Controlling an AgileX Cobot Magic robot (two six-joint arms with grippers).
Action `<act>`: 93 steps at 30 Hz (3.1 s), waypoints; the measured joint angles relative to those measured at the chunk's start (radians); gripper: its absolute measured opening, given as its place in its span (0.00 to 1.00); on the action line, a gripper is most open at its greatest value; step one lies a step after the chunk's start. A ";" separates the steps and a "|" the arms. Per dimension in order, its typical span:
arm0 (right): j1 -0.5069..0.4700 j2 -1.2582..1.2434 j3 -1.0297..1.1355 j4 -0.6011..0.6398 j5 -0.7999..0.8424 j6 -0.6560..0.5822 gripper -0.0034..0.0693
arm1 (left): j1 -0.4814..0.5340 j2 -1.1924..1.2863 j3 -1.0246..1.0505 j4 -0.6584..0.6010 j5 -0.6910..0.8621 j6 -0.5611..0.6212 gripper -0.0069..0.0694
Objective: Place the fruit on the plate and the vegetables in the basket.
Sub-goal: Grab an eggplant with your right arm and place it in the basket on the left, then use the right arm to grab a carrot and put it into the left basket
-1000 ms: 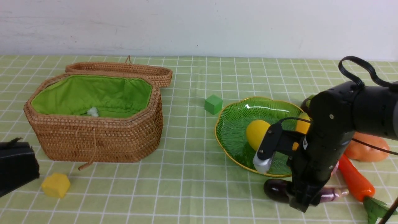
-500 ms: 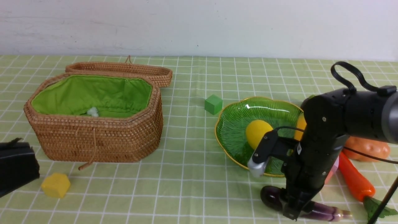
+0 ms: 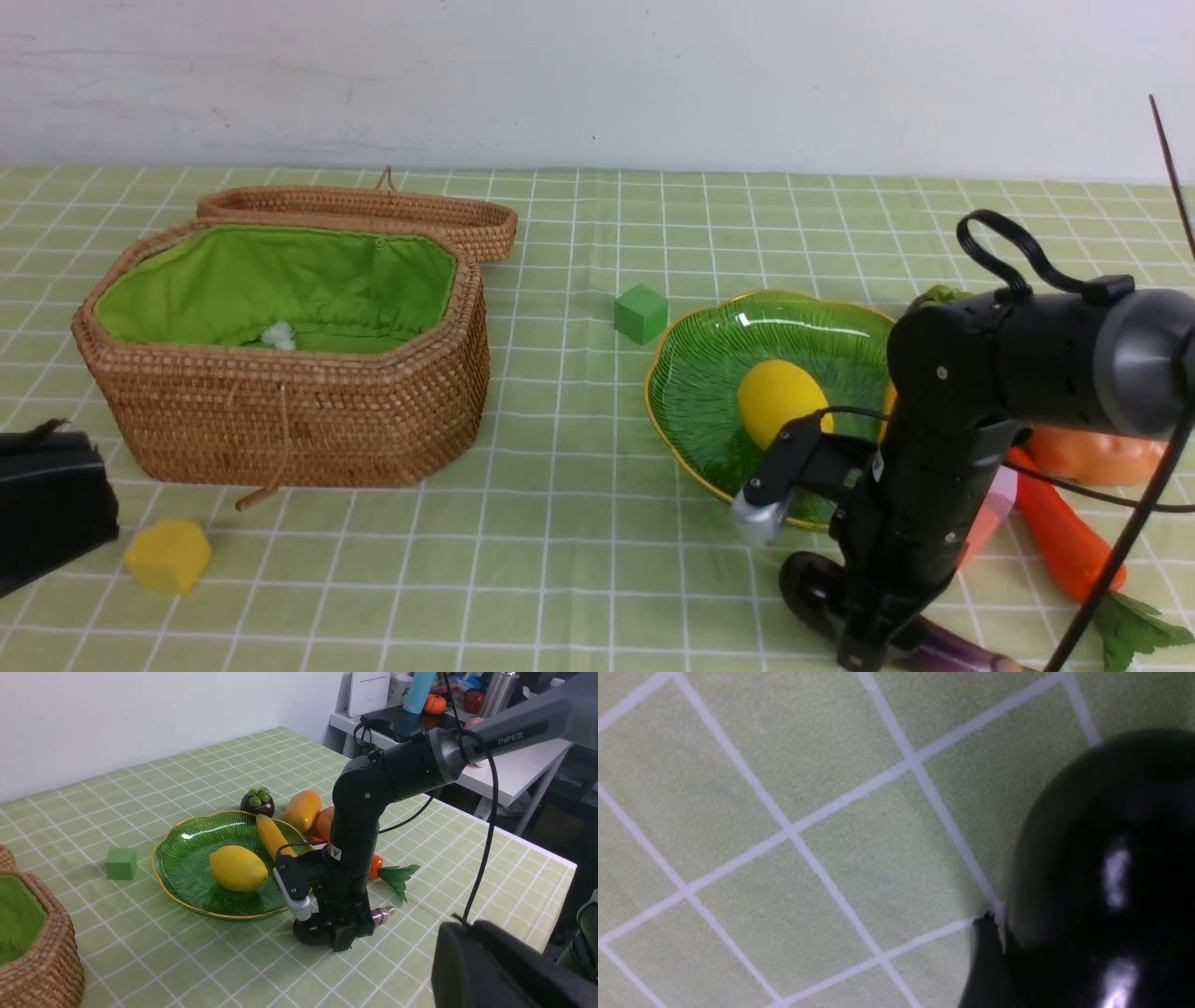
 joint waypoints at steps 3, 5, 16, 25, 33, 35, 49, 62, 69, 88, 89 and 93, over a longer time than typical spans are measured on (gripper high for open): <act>0.000 0.003 -0.003 0.000 0.004 0.000 0.58 | 0.000 0.000 0.000 0.000 0.002 0.000 0.07; 0.000 0.004 -0.003 0.000 0.004 0.000 0.58 | 0.000 0.000 0.000 0.001 0.007 0.000 0.08; -0.001 -0.003 -0.005 0.024 0.047 0.023 0.58 | 0.000 0.000 0.000 0.003 0.030 0.000 0.08; -0.001 -0.137 0.006 0.054 0.112 0.096 0.58 | 0.000 0.000 0.000 0.005 0.036 0.000 0.09; -0.001 -0.335 0.008 0.058 0.100 0.305 0.58 | 0.000 0.000 0.000 0.042 0.048 -0.020 0.09; -0.001 -0.377 0.008 0.058 0.066 0.357 0.58 | 0.000 0.000 0.000 0.088 0.048 -0.054 0.09; 0.071 -0.146 -0.519 0.365 -0.040 0.240 0.58 | 0.000 -0.001 0.000 0.715 0.167 -0.644 0.09; 0.272 0.426 -1.292 0.385 -0.170 0.067 0.58 | 0.000 -0.005 0.000 0.806 0.215 -0.734 0.10; 0.289 0.569 -1.390 0.406 -0.359 0.057 0.58 | 0.000 -0.005 0.000 0.806 0.218 -0.736 0.10; 0.298 0.588 -1.397 0.391 -0.283 0.038 0.94 | 0.000 -0.005 0.000 0.791 0.222 -0.736 0.11; 0.298 0.567 -1.397 0.378 -0.230 0.054 0.91 | 0.000 -0.005 0.000 0.784 0.222 -0.736 0.11; 0.298 0.464 -1.397 0.299 -0.002 0.156 0.71 | 0.000 -0.005 0.000 0.737 0.202 -0.695 0.11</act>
